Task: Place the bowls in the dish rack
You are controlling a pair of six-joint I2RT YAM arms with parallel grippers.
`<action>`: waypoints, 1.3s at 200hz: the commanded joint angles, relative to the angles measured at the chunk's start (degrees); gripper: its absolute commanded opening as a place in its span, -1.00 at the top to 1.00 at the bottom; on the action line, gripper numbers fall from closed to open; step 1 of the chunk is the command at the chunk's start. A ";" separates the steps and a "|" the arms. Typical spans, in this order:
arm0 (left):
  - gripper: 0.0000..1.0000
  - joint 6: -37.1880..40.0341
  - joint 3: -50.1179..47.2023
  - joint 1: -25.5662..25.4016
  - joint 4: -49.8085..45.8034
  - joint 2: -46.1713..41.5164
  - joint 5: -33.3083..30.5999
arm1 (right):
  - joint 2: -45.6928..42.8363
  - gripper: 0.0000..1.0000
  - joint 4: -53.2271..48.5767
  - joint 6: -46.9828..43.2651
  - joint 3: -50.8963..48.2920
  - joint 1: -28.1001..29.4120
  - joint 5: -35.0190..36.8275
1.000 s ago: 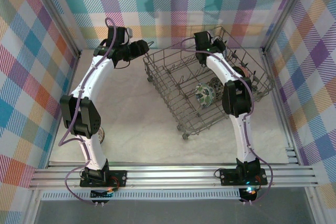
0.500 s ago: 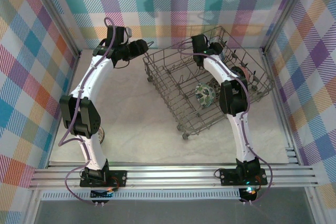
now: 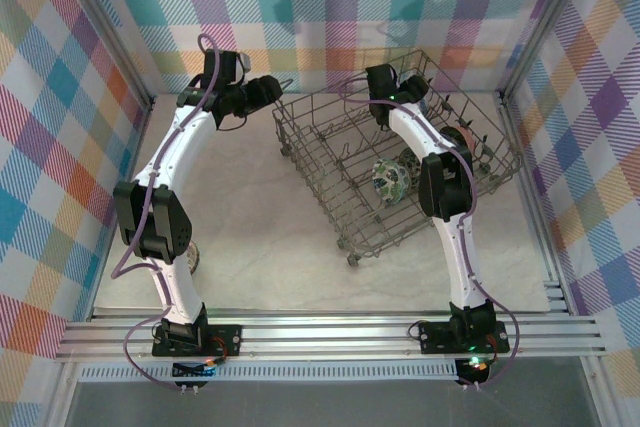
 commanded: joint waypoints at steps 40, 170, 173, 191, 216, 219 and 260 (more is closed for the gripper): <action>-0.37 -1.76 -4.13 0.94 -2.13 -5.03 -0.59 | -6.26 -0.73 -8.45 8.03 2.21 0.63 -6.99; -0.39 -6.27 -15.26 3.14 -7.47 -17.09 -7.81 | -19.29 -0.99 -19.68 22.88 -1.36 3.39 -28.93; -0.39 -6.32 -15.27 3.14 -8.11 -17.41 -8.14 | -19.78 -0.99 -19.49 23.35 -1.84 3.56 -29.52; -0.40 -8.06 -15.44 3.95 -12.08 -18.84 -9.22 | -23.62 -0.99 -19.36 26.65 -4.80 4.12 -34.92; -0.41 -11.02 -15.75 7.06 -20.57 -19.73 -9.03 | -30.49 -0.98 -16.94 32.14 -14.46 5.09 -42.38; -0.41 -11.45 -15.85 7.59 -21.84 -19.89 -9.13 | -31.31 -0.99 -16.39 32.56 -15.88 5.14 -43.22; -0.42 -15.11 -23.39 10.67 -31.65 -28.96 -12.50 | -42.10 -0.99 -7.84 36.38 -34.85 6.00 -48.89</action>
